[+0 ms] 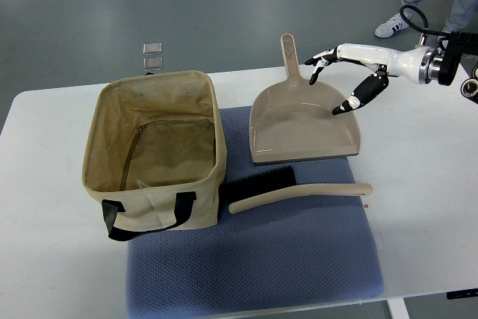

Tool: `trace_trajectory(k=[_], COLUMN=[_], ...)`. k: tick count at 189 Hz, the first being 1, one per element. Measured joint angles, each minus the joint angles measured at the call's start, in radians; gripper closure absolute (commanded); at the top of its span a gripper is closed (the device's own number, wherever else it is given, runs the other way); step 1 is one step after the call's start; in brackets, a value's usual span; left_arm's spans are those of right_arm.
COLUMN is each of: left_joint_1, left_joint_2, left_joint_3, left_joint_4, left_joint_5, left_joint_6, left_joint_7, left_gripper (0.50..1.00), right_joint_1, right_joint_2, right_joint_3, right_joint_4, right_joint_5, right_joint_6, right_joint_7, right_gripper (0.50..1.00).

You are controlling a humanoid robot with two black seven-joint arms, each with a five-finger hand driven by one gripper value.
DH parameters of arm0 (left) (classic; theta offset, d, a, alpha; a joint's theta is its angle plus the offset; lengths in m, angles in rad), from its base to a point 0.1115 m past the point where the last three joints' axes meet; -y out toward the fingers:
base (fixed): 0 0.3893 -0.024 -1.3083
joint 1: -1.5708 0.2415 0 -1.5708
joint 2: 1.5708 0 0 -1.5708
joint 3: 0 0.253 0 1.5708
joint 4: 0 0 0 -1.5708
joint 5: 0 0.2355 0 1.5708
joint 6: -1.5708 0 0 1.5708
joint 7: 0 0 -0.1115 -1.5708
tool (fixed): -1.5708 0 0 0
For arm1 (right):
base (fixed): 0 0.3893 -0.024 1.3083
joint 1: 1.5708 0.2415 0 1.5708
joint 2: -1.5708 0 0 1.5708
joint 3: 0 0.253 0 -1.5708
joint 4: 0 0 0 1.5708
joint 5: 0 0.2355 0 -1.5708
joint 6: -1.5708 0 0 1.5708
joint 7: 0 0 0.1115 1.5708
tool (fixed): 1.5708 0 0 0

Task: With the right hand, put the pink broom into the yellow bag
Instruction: 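Reach the right hand toward the beige brush handle beside the dustpan, then close the right hand around the curved end of the brush handle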

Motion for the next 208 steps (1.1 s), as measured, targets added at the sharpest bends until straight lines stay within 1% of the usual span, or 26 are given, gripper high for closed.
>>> trace_trajectory(k=[18, 40, 57, 81, 115, 158, 186, 208], left_joint_1=[0.000, 0.000, 0.000, 0.000, 0.000, 0.000, 0.000, 0.000], left_joint_2=[0.000, 0.000, 0.000, 0.000, 0.000, 0.000, 0.000, 0.000], left_joint_3=[0.000, 0.000, 0.000, 0.000, 0.000, 0.000, 0.000, 0.000], left_joint_4=[0.000, 0.000, 0.000, 0.000, 0.000, 0.000, 0.000, 0.000], left_joint_5=[0.000, 0.000, 0.000, 0.000, 0.000, 0.000, 0.000, 0.000], left_joint_6=[0.000, 0.000, 0.000, 0.000, 0.000, 0.000, 0.000, 0.000], left_joint_7=[0.000, 0.000, 0.000, 0.000, 0.000, 0.000, 0.000, 0.000], left_gripper=[0.500, 0.500, 0.500, 0.500, 0.500, 0.500, 0.500, 0.500], right_joint_1=[0.006, 0.007, 0.007, 0.003, -0.036, -0.116, -0.154, -0.172], right_joint_2=[-0.033, -0.049, -0.051, -0.051, -0.051, -0.040, -0.031, -0.030], right_joint_3=[0.000, -0.002, -0.014, -0.044, -0.072, -0.073, -0.070, -0.068], right_joint_4=[0.102, 0.192, 0.225, 0.239, 0.246, 0.253, 0.253, 0.253], right_joint_5=[-0.109, -0.168, -0.185, -0.193, -0.226, -0.281, -0.304, -0.308], right_joint_6=[0.042, 0.075, 0.083, 0.081, 0.044, -0.016, -0.060, -0.083], right_joint_7=[-0.001, -0.006, -0.032, -0.058, -0.079, -0.086, -0.111, -0.119], right_gripper=[0.570, 0.570, 0.570, 0.570, 0.570, 0.570, 0.570, 0.572])
